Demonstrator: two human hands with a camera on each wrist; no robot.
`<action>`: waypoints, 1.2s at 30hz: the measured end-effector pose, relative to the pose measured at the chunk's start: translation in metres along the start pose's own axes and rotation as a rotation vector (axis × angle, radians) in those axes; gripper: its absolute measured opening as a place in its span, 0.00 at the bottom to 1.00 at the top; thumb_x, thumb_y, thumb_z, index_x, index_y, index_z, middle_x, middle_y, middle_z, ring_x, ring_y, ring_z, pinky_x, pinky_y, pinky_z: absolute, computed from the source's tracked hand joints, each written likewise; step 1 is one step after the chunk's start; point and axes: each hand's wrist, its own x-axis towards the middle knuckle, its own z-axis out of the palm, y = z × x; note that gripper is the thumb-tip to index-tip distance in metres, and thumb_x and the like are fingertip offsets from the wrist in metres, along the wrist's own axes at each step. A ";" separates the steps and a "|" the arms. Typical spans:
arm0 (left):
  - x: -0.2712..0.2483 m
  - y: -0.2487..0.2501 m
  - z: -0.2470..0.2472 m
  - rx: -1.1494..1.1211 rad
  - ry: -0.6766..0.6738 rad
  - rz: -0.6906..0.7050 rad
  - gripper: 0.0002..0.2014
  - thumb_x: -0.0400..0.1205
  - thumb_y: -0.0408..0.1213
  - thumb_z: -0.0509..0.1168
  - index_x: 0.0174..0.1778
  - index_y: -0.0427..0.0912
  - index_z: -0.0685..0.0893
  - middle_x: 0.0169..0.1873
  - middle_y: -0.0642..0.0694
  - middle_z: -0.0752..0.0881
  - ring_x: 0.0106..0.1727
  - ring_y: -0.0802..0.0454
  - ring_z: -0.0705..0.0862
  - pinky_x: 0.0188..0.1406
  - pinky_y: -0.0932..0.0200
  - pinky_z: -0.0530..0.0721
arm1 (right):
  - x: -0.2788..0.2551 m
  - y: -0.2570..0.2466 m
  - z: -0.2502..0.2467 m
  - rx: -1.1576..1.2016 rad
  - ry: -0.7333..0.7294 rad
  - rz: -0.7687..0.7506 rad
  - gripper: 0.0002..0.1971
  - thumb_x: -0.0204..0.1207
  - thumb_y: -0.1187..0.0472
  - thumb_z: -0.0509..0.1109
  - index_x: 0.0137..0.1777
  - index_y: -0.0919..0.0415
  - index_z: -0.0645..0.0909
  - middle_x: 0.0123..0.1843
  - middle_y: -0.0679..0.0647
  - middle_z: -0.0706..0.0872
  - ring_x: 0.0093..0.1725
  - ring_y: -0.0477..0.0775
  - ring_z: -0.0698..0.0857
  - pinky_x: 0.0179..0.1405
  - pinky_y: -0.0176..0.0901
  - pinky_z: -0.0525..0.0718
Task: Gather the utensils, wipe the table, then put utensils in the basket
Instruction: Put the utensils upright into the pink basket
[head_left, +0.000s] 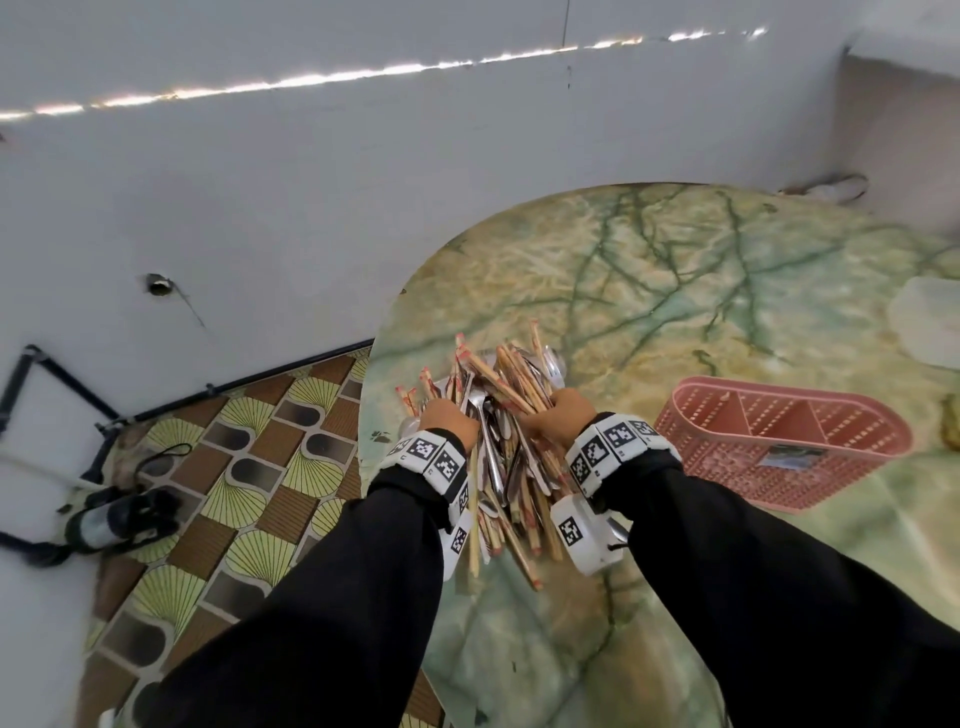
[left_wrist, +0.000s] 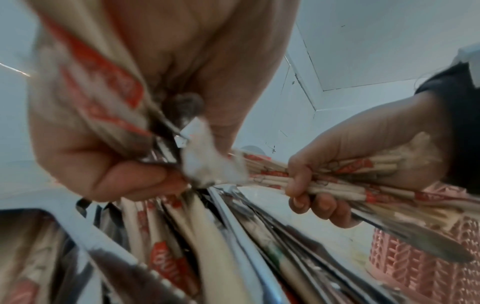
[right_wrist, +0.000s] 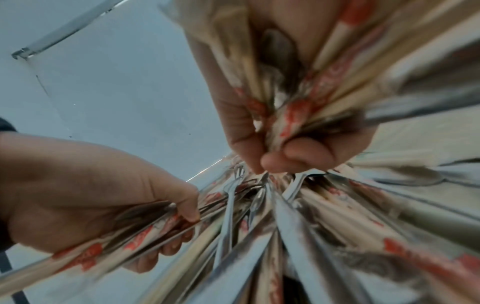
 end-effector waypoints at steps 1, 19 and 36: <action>-0.002 0.000 -0.001 -0.022 -0.008 -0.001 0.16 0.82 0.36 0.62 0.56 0.24 0.80 0.56 0.30 0.84 0.56 0.36 0.84 0.53 0.50 0.81 | 0.000 0.001 -0.002 0.020 -0.002 -0.006 0.12 0.70 0.58 0.74 0.36 0.63 0.74 0.32 0.59 0.84 0.29 0.54 0.80 0.31 0.40 0.84; -0.021 0.000 -0.011 -0.169 -0.040 0.033 0.15 0.82 0.31 0.59 0.28 0.38 0.66 0.25 0.44 0.70 0.25 0.52 0.69 0.22 0.61 0.66 | -0.025 0.022 -0.046 0.354 -0.024 0.036 0.15 0.71 0.76 0.65 0.23 0.68 0.73 0.11 0.55 0.71 0.14 0.52 0.67 0.18 0.32 0.67; -0.048 0.019 -0.002 -0.699 -0.100 0.126 0.13 0.82 0.27 0.49 0.32 0.43 0.61 0.24 0.45 0.65 0.14 0.56 0.62 0.10 0.72 0.60 | -0.057 0.030 -0.062 0.454 -0.072 -0.006 0.15 0.75 0.74 0.59 0.26 0.67 0.72 0.15 0.55 0.73 0.10 0.49 0.69 0.12 0.30 0.67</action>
